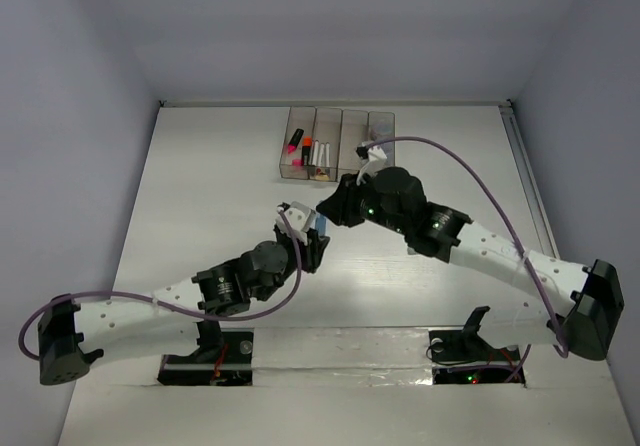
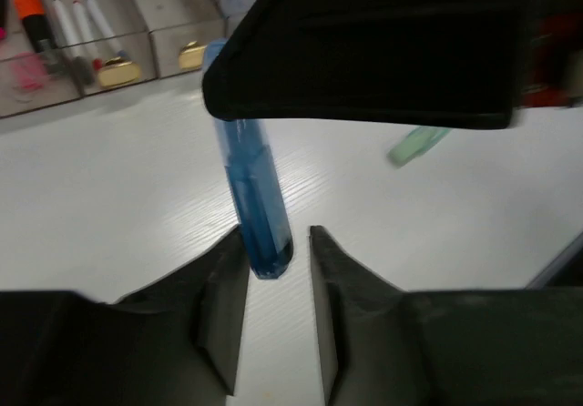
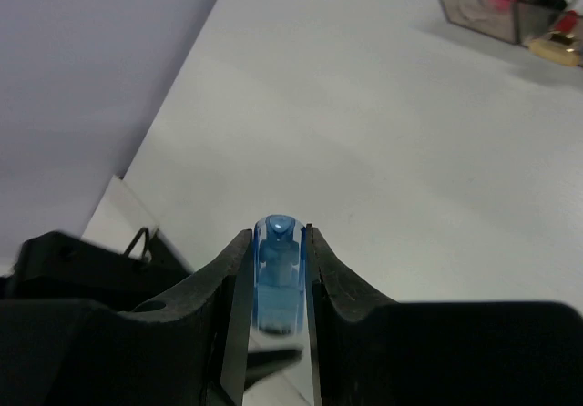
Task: Sort the stationery into containers
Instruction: Close the pen cap on the pen, then place the pen in the storage box.
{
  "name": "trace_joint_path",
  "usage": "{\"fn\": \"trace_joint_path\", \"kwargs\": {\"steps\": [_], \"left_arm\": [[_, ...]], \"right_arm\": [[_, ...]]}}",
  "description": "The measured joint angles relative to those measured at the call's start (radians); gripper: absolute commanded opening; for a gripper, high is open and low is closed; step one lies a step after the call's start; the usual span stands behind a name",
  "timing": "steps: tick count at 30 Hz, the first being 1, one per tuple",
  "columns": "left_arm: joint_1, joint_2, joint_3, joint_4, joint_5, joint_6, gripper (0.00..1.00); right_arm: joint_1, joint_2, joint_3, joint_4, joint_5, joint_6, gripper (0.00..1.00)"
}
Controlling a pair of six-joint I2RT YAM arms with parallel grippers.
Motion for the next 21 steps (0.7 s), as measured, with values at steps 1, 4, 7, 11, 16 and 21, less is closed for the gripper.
{"fn": "trace_joint_path", "kwargs": {"steps": [1,4,7,11,16,21], "left_arm": [[0.002,0.0,0.0,0.03,0.003,-0.006,0.38],[-0.004,-0.008,0.0,0.152,0.023,-0.032,0.52],[-0.007,-0.027,-0.001,0.217,0.034,-0.05,0.55],[-0.007,-0.074,-0.025,0.235,0.043,-0.076,0.58],[-0.006,-0.148,-0.088,0.221,0.042,-0.113,0.6],[-0.006,-0.185,-0.156,0.209,0.054,-0.16,0.65]], "right_arm": [[-0.02,0.008,0.016,-0.008,-0.006,0.0,0.0],[-0.087,0.055,0.052,-0.037,-0.015,-0.004,0.0],[-0.185,0.132,0.085,-0.06,-0.053,-0.008,0.0],[-0.317,0.24,0.163,-0.08,-0.098,-0.017,0.0],[-0.454,0.369,0.3,-0.08,-0.112,-0.047,0.0],[-0.533,0.575,0.504,-0.078,-0.11,-0.093,0.02]]}}
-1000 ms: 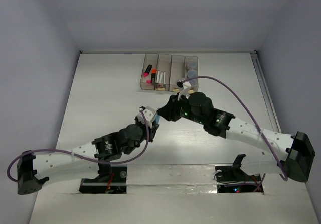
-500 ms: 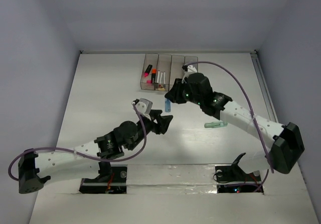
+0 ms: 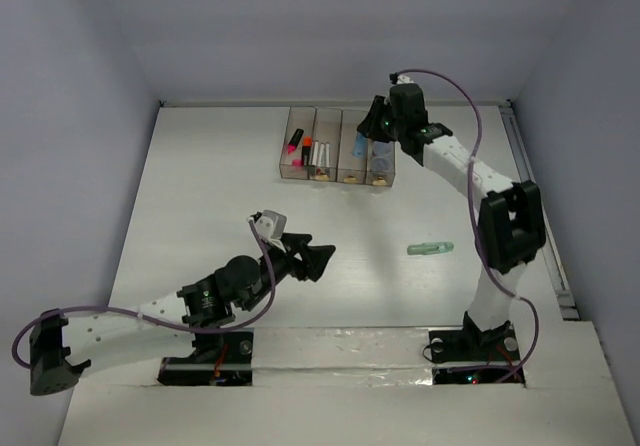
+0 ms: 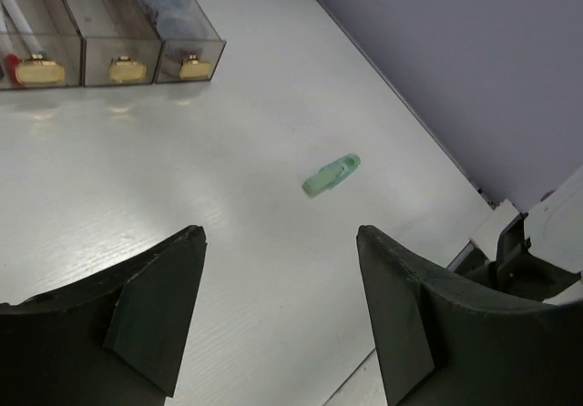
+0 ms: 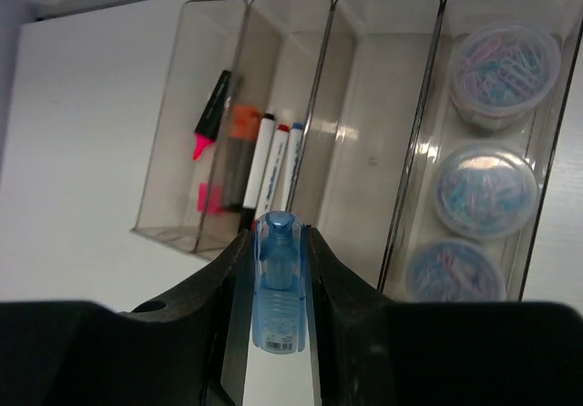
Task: Sort the stationery into containers
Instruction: Place the pen in the storage box.
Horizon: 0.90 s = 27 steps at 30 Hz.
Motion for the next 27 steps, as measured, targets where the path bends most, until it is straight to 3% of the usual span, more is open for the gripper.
{"fn": "trace_joint_path", "kwargs": {"steps": [4,8,11,13,16,18,20,21,23,27], "left_arm": [[0.0,-0.004,-0.055,-0.004,0.024,-0.034,0.71],[0.0,-0.008,-0.084,-0.008,0.035,-0.054,0.77],[0.0,0.001,-0.083,-0.002,0.039,-0.055,0.78],[0.0,0.026,-0.083,0.005,0.046,-0.052,0.77],[0.0,0.095,-0.07,0.014,0.063,-0.039,0.74],[0.0,0.173,-0.039,0.016,0.079,-0.025,0.71],[-0.002,0.268,0.011,0.028,0.096,-0.01,0.7],[-0.006,0.32,0.039,0.036,0.103,-0.001,0.7],[-0.021,0.42,0.091,0.068,0.111,0.018,0.7],[-0.047,0.635,0.204,0.13,0.135,0.084,0.66]], "right_arm": [[-0.016,0.193,0.171,-0.043,0.003,-0.031,0.16],[-0.016,0.344,0.316,-0.121,0.024,-0.056,0.76],[-0.016,0.382,0.363,-0.171,0.028,-0.066,0.92],[-0.016,0.375,0.372,-0.195,0.028,-0.071,0.93],[-0.016,0.327,0.359,-0.201,0.027,-0.076,0.78],[-0.016,0.223,0.276,-0.18,0.028,-0.081,0.45],[-0.016,0.031,0.081,-0.137,0.033,-0.079,0.19],[-0.016,-0.085,-0.029,-0.114,0.047,-0.077,0.13],[-0.017,-0.315,-0.232,-0.072,0.076,-0.064,0.06],[-0.034,-0.669,-0.533,-0.03,0.121,-0.043,0.04]]}}
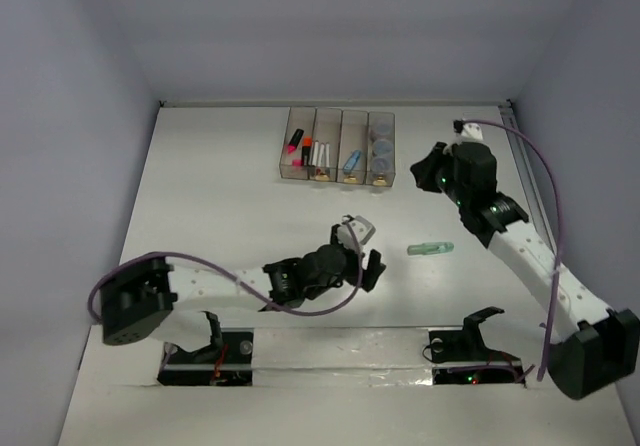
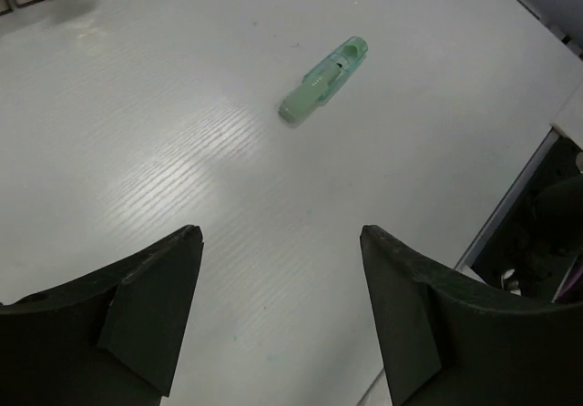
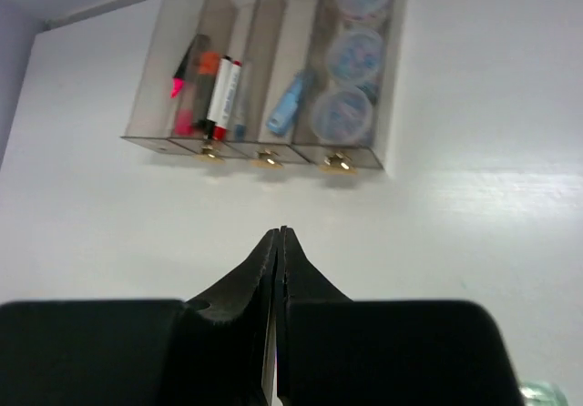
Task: Sort the stationery into containers
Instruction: Place the pen in the storage box, then pick up the pen from the center of the board.
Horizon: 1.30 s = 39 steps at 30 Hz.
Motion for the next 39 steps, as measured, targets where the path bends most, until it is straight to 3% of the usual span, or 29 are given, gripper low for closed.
{"fn": "trace_joint_path", "kwargs": {"steps": [4,8,14,18,24,39], "left_arm": [[-0.006,0.204,0.113,0.061,0.022,0.089,0.63],[-0.005,0.425,0.275,0.062,0.016,0.184,0.51],[0.002,0.659,0.467,0.034,0.018,0.284,0.57],[0.037,0.706,0.499,0.005,0.072,0.327,0.62],[0.104,0.753,0.579,-0.035,0.151,0.388,0.63],[0.106,0.822,0.652,-0.06,0.298,0.435,0.59]], "right_arm": [[-0.05,-0.188,-0.194,-0.043,0.024,0.03,0.06],[-0.087,-0.317,-0.244,-0.132,0.008,0.051,0.19],[-0.093,-0.393,-0.232,-0.163,-0.017,0.047,0.23],[-0.093,-0.419,-0.232,-0.201,-0.018,0.04,0.23],[-0.093,-0.451,-0.232,-0.218,-0.023,0.035,0.23],[-0.093,-0.438,-0.221,-0.217,-0.07,0.034,0.23]]}}
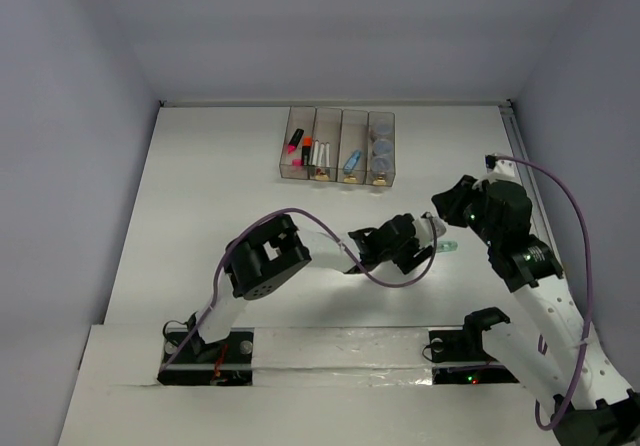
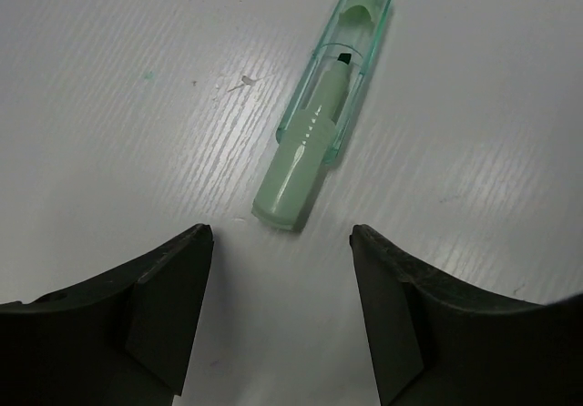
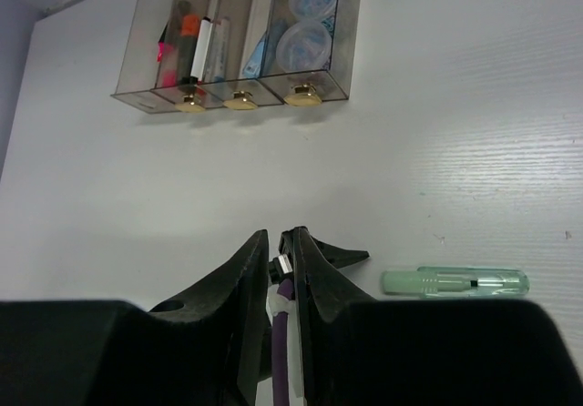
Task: Sort the stationery into containers
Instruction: Pick up the pen from the center of the board.
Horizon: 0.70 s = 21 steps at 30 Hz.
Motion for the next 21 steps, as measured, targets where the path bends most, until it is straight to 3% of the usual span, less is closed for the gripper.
{"fn": "trace_joint_path", "kwargs": {"steps": [9,12,16,21], "left_arm": [[0.0,0.042,0.064,-0.015,0.047,0.001,0.44],[0.0,0.048,0.073,-0.019,0.055,0.003,0.3],[-0.003,0.055,0.092,-0.031,0.057,0.01,0.01],[-0.003,0.056,0.09,-0.029,0.028,0.009,0.0]], "right_arm": [[0.0,-0.002,0.0,-0.001,-0.002,-0.001,0.23],[0.0,-0.006,0.0,-0.002,-0.002,-0.003,0.23],[0.0,-0.008,0.0,-0.003,-0.002,-0.004,0.23],[0.0,-0.016,-0.002,-0.016,-0.002,-0.008,0.24]]}}
